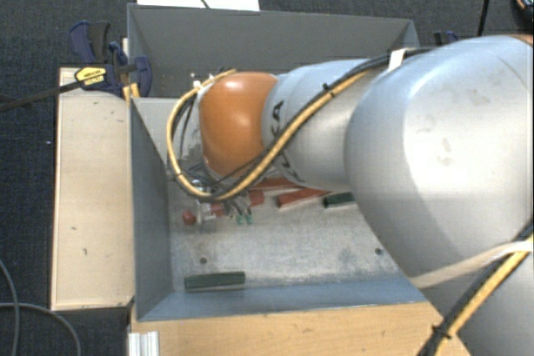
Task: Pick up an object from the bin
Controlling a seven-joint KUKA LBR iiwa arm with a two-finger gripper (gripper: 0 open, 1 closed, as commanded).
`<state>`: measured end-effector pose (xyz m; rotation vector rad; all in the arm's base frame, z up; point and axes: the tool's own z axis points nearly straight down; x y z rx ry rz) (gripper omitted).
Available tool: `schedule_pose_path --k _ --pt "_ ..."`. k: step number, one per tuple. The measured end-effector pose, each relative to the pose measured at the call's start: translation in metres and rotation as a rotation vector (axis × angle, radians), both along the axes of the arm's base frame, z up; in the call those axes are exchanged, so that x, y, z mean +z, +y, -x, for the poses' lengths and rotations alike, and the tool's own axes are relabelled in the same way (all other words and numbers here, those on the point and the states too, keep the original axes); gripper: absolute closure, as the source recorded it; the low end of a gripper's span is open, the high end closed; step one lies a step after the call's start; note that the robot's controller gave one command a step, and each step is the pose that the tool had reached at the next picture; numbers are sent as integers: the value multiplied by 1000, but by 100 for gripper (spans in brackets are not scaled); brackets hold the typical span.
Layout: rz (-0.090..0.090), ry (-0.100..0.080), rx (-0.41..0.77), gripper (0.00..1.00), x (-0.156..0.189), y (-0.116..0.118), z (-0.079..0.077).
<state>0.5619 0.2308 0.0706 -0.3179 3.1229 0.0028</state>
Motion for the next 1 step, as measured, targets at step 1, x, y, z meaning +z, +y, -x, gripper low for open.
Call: schedule_pose_path --k 1 --pt "-3 -8 -18 100 166 1 0"
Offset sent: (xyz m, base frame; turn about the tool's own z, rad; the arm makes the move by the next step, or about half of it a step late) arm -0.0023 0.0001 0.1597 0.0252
